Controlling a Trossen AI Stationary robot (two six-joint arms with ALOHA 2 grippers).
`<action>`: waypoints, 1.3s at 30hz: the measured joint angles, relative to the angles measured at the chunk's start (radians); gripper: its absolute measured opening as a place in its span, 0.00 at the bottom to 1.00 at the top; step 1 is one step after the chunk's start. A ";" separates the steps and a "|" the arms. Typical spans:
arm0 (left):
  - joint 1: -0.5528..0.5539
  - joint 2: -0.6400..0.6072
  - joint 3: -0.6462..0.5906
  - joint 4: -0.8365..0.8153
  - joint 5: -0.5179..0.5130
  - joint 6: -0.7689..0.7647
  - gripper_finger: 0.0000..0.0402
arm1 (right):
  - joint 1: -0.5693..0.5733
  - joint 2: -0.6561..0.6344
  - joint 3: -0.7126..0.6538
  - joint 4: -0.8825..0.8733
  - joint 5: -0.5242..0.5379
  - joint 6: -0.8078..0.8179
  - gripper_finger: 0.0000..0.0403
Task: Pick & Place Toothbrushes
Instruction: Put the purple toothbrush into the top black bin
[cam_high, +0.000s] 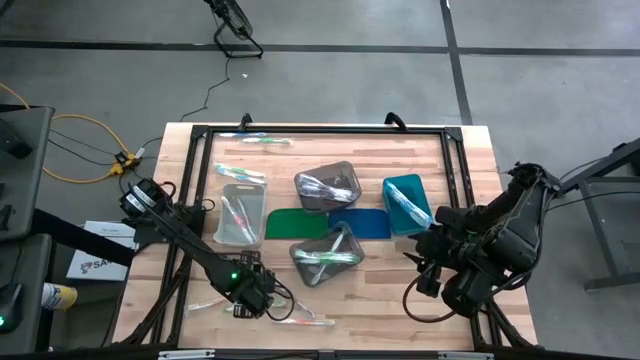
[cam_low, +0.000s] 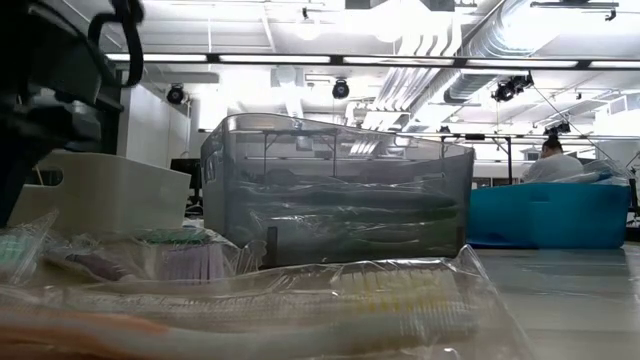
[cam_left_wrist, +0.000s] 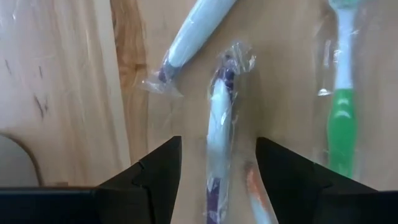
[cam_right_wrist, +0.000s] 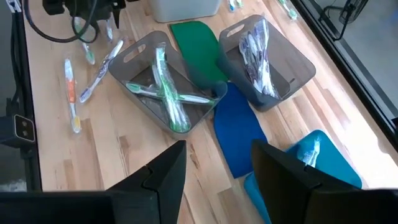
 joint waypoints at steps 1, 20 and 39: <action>0.000 0.000 -0.010 0.014 0.000 -0.006 0.49 | 0.000 0.000 0.000 0.001 0.000 0.000 0.43; 0.000 -0.002 -0.024 0.051 -0.017 -0.017 0.04 | 0.000 0.000 0.000 0.012 -0.001 0.000 0.43; 0.029 -0.003 0.270 -0.185 0.038 0.118 0.03 | 0.000 0.000 0.000 0.010 -0.005 -0.004 0.43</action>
